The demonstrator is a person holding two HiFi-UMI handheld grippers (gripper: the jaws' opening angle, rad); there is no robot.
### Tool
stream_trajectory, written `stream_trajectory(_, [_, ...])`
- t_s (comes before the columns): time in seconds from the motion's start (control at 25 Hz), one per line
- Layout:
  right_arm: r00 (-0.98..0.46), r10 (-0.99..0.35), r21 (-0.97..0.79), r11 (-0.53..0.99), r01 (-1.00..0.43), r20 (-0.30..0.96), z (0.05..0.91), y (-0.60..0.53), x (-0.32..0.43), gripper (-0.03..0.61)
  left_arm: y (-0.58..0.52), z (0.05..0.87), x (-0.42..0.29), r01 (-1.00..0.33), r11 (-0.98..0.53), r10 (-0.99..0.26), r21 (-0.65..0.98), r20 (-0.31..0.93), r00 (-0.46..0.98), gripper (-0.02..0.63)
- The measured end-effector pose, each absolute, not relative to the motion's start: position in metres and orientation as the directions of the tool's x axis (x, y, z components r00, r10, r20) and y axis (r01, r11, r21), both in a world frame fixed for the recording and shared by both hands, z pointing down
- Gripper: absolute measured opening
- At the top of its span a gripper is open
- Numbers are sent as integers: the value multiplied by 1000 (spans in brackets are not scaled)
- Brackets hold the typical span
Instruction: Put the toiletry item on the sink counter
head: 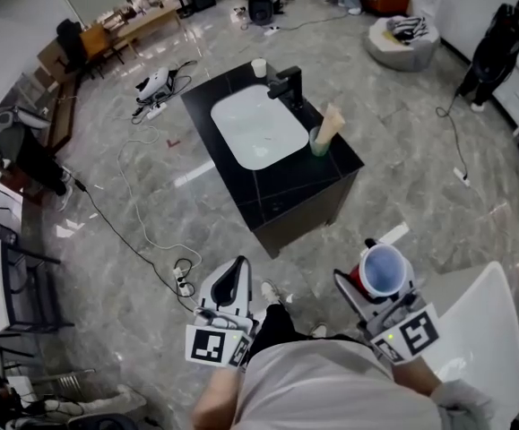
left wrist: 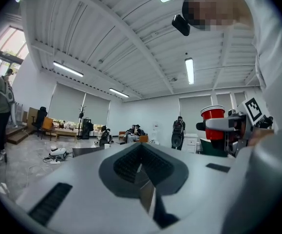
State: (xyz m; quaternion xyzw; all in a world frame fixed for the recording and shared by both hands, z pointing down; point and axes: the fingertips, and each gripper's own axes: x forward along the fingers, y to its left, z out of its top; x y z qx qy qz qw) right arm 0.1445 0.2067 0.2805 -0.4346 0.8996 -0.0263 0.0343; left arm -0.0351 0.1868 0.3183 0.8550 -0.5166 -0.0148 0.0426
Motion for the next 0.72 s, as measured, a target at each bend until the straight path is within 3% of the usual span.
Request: stream_trajectory(0.72, [-642, -766, -61, 641, -765, 14, 281, 95, 64, 301, 80, 327, -109, -884, -446, -891, 138, 17, 453, 3])
